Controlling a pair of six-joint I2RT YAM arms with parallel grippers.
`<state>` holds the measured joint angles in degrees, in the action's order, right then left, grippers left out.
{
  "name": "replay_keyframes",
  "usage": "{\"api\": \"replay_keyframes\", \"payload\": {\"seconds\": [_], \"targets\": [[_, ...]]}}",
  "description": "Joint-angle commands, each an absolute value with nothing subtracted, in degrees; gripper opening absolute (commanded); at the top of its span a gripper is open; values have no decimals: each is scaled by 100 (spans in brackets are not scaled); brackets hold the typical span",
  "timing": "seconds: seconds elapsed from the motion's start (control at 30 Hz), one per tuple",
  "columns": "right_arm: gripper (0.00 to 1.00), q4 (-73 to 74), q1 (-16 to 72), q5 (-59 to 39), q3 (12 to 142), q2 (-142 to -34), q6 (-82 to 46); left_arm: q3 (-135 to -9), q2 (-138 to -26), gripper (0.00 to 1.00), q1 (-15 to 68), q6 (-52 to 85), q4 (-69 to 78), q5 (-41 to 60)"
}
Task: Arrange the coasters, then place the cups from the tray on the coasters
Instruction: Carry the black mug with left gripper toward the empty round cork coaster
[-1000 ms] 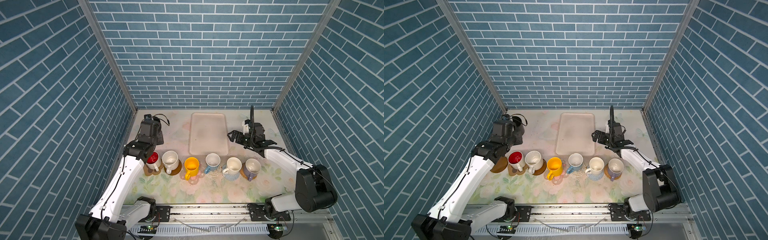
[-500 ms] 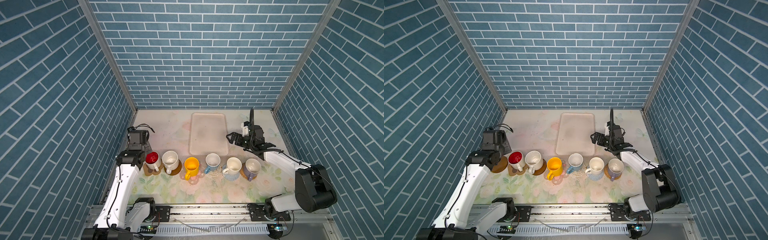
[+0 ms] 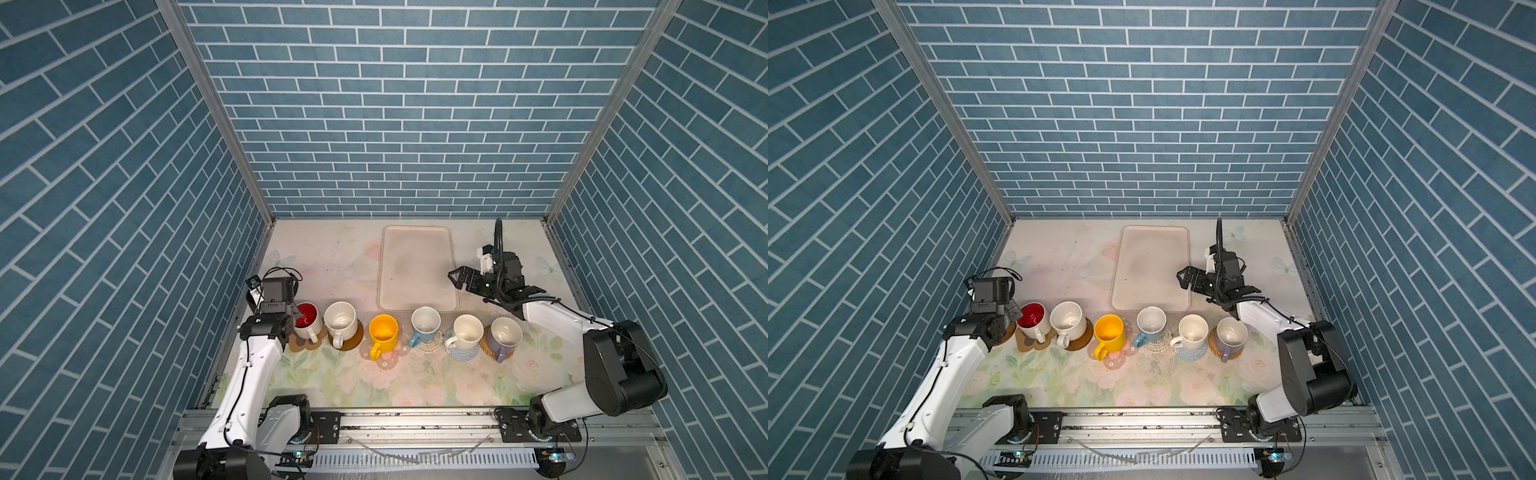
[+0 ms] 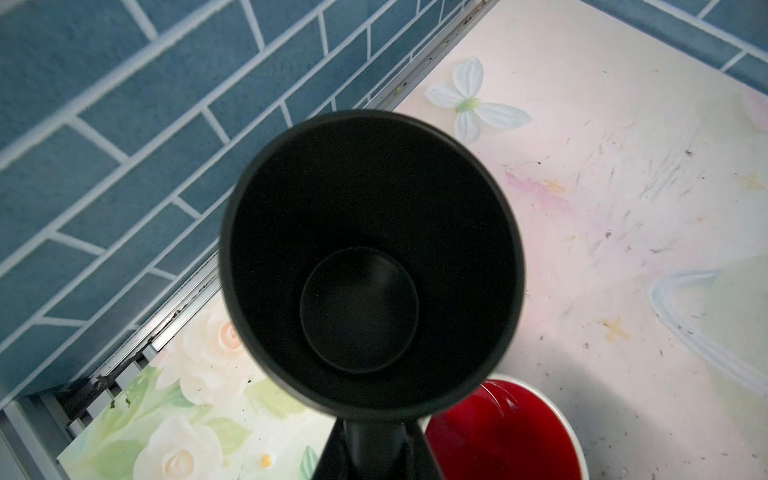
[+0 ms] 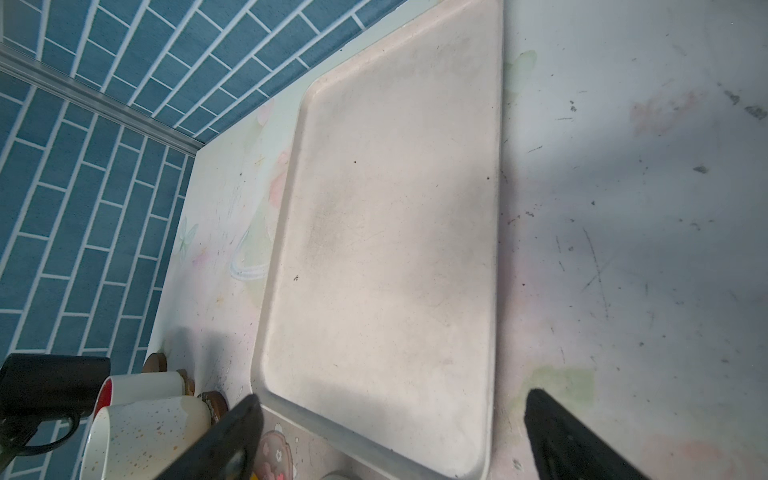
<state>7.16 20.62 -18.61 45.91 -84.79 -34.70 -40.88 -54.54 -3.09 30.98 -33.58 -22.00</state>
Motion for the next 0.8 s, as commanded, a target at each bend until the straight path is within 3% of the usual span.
{"api": "replay_keyframes", "payload": {"seconds": [0.0, 0.23, 0.77], "targets": [[98, 835, 2114, -1934, 4465, -8610, -3579, -4064, -5353, 0, -341, 3313, -2716, -2730], [97, 836, 2144, -1933, 4474, -8692, -3577, -3573, -4916, 0, -343, 3546, -2584, -3090], [97, 792, 2186, -1943, 4482, -8825, -3577, -2904, -4939, 0, -342, 3980, -2042, -2881]]}}
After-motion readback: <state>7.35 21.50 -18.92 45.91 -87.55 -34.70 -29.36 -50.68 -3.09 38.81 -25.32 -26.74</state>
